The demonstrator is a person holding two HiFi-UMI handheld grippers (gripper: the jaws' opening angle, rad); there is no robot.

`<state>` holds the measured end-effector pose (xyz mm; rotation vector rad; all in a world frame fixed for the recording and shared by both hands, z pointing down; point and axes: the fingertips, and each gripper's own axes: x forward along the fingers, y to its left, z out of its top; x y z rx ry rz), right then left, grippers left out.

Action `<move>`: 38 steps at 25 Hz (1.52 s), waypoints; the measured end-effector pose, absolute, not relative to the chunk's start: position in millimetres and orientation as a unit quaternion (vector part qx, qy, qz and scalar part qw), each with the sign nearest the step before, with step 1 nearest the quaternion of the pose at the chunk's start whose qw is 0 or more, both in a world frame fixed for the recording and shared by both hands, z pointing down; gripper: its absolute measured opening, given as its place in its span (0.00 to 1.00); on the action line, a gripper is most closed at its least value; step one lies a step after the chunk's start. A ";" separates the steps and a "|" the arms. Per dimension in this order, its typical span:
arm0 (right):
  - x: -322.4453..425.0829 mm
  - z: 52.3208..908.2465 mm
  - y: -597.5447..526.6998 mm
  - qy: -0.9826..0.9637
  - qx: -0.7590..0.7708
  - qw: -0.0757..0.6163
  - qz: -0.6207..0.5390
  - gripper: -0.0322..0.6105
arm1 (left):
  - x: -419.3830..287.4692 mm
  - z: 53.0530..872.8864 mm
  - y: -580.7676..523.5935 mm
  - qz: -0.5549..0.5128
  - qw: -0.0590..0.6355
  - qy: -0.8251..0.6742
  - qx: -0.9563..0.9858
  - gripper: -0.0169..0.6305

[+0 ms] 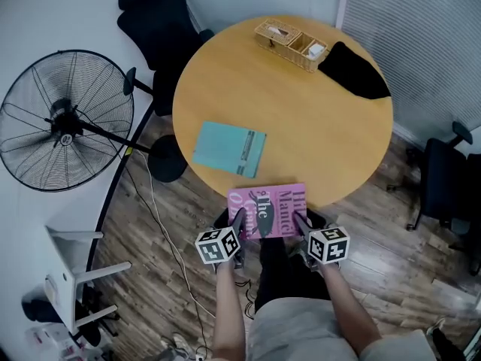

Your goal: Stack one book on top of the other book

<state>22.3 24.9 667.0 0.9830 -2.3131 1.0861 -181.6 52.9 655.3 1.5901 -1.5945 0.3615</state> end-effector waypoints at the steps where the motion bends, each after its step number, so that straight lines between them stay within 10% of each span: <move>1: 19.0 666.3 26.0 -0.828 0.350 0.201 0.389 0.30 | -184.9 654.0 53.1 0.145 0.415 -0.635 0.635 0.36; 38: -168.4 666.3 -118.3 -0.750 0.503 0.172 0.394 0.30 | -377.2 670.2 -145.1 0.163 0.437 -0.541 0.700 0.34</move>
